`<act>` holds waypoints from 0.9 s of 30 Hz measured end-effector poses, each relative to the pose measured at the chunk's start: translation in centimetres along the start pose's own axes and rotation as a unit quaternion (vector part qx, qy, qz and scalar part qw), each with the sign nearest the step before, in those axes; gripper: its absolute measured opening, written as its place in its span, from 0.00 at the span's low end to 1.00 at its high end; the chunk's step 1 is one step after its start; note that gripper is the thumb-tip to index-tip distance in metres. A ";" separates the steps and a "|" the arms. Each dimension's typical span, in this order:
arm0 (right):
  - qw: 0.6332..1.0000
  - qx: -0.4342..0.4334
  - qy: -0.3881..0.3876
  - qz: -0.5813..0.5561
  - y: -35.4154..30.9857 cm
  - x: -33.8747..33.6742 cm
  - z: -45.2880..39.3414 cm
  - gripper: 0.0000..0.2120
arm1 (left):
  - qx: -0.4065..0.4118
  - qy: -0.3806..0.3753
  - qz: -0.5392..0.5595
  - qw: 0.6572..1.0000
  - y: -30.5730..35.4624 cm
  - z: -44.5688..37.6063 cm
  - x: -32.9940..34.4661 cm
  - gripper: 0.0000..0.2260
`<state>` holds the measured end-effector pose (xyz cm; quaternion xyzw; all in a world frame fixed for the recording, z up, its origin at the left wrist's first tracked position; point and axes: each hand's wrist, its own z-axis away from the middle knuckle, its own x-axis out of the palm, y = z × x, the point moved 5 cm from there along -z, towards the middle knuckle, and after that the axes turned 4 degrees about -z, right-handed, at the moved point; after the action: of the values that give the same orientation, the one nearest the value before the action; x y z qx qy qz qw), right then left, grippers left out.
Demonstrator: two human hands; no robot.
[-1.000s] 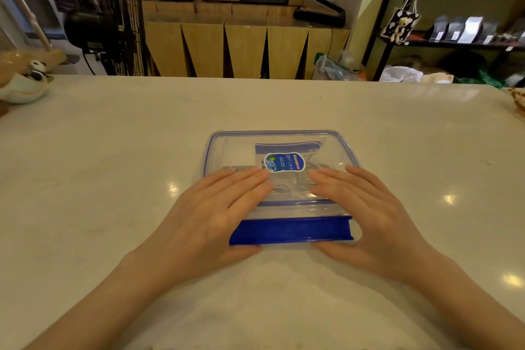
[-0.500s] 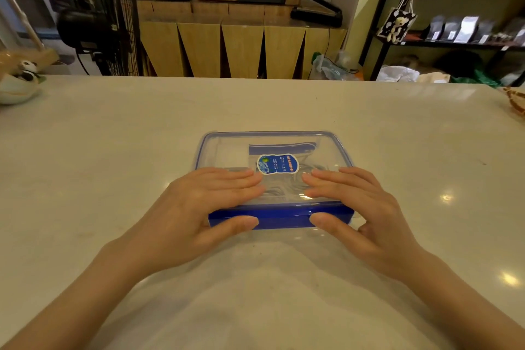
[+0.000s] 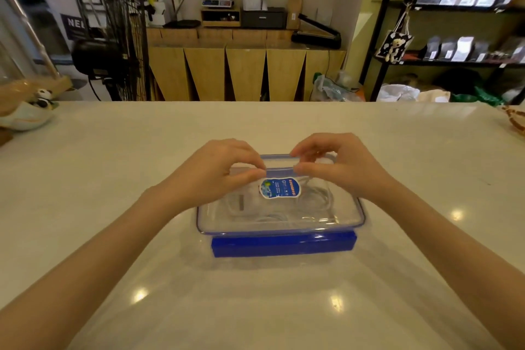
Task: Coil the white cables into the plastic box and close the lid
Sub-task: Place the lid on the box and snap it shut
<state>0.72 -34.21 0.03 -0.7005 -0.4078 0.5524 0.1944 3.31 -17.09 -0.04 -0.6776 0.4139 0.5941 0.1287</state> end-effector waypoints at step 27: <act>0.990 0.091 -0.103 -0.029 3.8 1.4 -3.9 0.11 | -0.158 -0.035 0.186 0.969 -4.9 -3.9 1.7 0.11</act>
<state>5.76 -34.65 -2.33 -0.6072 -0.3941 0.6504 0.2302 9.45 -17.34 -2.07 -0.5791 0.4294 0.6885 -0.0785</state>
